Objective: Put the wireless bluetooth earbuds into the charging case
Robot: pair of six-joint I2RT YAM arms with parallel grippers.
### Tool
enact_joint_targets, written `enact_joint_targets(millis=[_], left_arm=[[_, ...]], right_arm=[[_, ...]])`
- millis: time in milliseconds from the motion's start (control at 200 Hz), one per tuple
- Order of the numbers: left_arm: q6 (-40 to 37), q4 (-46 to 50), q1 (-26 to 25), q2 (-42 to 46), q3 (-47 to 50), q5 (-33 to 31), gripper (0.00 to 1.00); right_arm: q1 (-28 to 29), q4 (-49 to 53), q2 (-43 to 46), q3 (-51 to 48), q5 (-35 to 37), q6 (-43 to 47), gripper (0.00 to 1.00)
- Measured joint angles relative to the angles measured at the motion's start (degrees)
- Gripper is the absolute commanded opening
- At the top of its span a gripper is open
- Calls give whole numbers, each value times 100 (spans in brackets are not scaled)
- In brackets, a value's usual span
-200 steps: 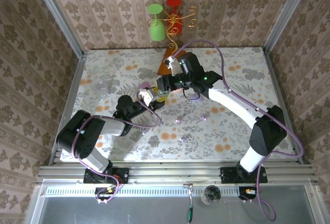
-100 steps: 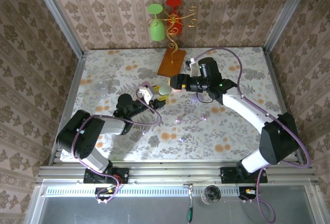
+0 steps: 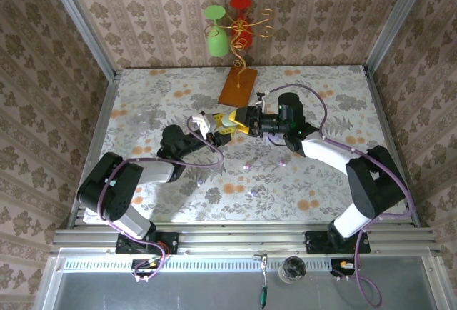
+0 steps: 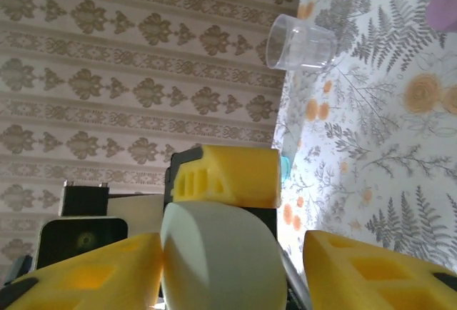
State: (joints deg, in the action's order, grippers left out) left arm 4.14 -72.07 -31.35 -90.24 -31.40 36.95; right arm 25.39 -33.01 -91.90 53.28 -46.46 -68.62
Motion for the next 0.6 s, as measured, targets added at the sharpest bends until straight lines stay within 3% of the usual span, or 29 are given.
enact_joint_targets(millis=[165, 290, 390, 490, 600], left_arm=[[28, -55, 26, 0, -7, 7, 42], [37, -83, 26, 0, -9, 22, 46], [13, -81, 26, 0, -9, 22, 58], [-70, -70, 26, 0, -7, 13, 78], [-190, -44, 31, 31, 70, -74, 90]], right_arm=[[-2, -765, -118, -138, -125, -597, 20], [-9, -951, -129, -190, -155, -734, 11], [-37, -966, -129, -201, -153, -750, 10], [-94, -866, -118, -219, -85, -616, 10], [-280, -444, -31, -345, 162, -271, 10]])
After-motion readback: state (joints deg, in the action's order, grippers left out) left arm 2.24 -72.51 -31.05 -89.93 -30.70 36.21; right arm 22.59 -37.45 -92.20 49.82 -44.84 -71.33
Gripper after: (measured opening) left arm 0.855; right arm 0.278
